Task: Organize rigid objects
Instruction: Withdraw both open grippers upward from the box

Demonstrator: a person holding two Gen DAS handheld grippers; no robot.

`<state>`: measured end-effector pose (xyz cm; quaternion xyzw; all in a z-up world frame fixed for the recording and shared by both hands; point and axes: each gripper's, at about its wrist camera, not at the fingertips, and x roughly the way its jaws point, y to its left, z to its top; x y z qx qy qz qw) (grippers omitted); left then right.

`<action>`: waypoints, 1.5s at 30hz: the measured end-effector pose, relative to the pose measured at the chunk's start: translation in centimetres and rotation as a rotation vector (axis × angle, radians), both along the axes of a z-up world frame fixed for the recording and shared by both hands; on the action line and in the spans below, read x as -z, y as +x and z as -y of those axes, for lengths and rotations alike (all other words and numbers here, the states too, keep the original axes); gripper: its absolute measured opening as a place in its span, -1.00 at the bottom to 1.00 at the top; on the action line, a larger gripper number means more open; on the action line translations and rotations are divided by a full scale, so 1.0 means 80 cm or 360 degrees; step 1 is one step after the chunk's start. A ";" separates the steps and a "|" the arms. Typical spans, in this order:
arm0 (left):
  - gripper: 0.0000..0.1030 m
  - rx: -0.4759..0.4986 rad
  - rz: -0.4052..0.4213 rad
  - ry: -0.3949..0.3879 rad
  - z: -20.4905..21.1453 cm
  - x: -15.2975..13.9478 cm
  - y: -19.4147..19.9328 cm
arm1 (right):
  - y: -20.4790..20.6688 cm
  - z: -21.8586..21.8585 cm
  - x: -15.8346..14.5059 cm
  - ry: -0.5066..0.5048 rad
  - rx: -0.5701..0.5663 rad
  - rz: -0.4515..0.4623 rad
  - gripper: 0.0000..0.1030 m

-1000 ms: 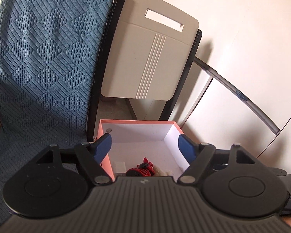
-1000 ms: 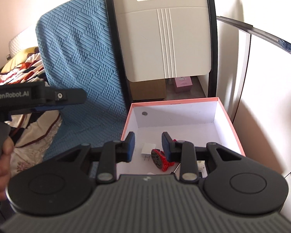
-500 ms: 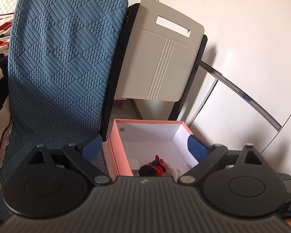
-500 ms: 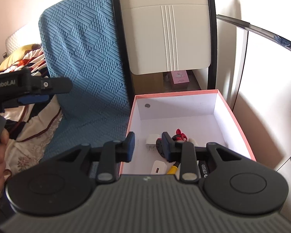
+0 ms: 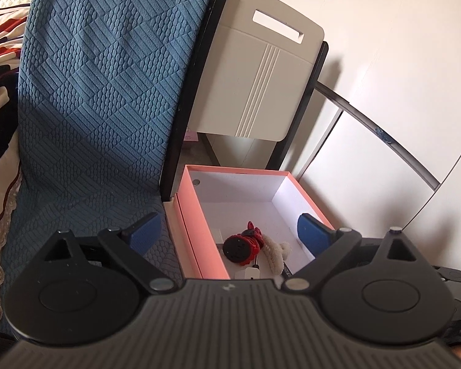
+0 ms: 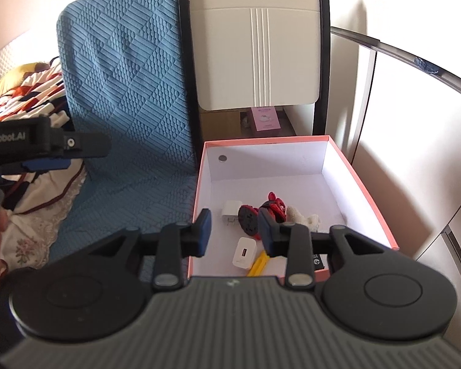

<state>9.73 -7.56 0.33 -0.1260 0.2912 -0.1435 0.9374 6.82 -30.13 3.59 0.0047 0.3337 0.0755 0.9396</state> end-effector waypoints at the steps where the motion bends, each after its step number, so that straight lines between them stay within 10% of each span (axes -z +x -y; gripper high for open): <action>1: 0.89 -0.0002 -0.0002 0.0003 -0.001 0.000 -0.003 | -0.003 0.000 0.000 -0.0002 0.0008 0.0000 0.41; 4: 0.91 0.0012 -0.0020 0.0012 -0.001 0.002 -0.010 | -0.012 0.000 0.001 -0.0017 0.0025 0.0011 1.00; 45: 0.92 -0.0091 0.0080 0.0126 -0.007 -0.010 -0.068 | -0.047 0.011 -0.010 0.0027 0.0074 0.0066 1.00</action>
